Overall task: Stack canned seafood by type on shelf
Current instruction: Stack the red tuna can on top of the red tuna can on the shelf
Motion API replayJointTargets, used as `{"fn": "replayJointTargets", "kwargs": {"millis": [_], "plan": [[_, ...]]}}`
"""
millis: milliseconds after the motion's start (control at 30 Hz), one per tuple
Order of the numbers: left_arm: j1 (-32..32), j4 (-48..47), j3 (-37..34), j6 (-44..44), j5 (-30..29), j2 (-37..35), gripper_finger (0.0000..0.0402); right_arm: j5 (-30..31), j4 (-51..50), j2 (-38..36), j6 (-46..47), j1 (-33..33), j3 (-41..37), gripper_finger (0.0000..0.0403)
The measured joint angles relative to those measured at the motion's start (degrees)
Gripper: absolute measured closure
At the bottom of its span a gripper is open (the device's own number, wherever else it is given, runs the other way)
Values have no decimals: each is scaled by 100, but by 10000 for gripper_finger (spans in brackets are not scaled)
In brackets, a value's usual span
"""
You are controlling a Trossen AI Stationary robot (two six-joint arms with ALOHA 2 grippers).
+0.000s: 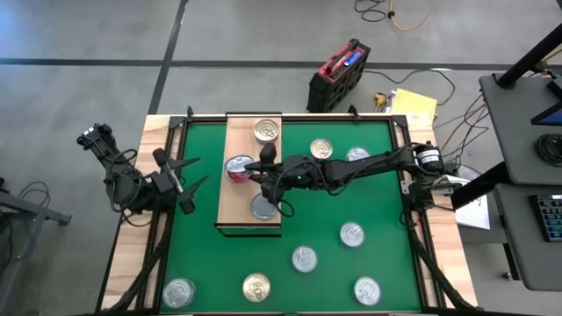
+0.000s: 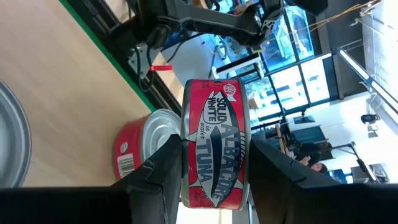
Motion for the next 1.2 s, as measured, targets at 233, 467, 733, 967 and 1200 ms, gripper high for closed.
{"fn": "replayJointTargets", "kwargs": {"millis": [233, 467, 733, 967, 1200], "plan": [[0, 2, -7, 0, 0, 0, 169, 1, 13, 0, 144, 0, 271, 268], [0, -58, -7, -17, 0, 3, 169, -4, -645, -2, 579, -2, 769, 268], [0, -115, -7, -51, 0, 11, 169, -156, -2042, 40, 715, -7, 1435, 268], [0, -187, -7, -208, 0, 25, 169, -205, -2249, 74, 516, -13, 1535, 268], [0, -189, -7, -274, 2, 31, 169, -399, -2277, 120, 522, -26, 1476, 268]]}}
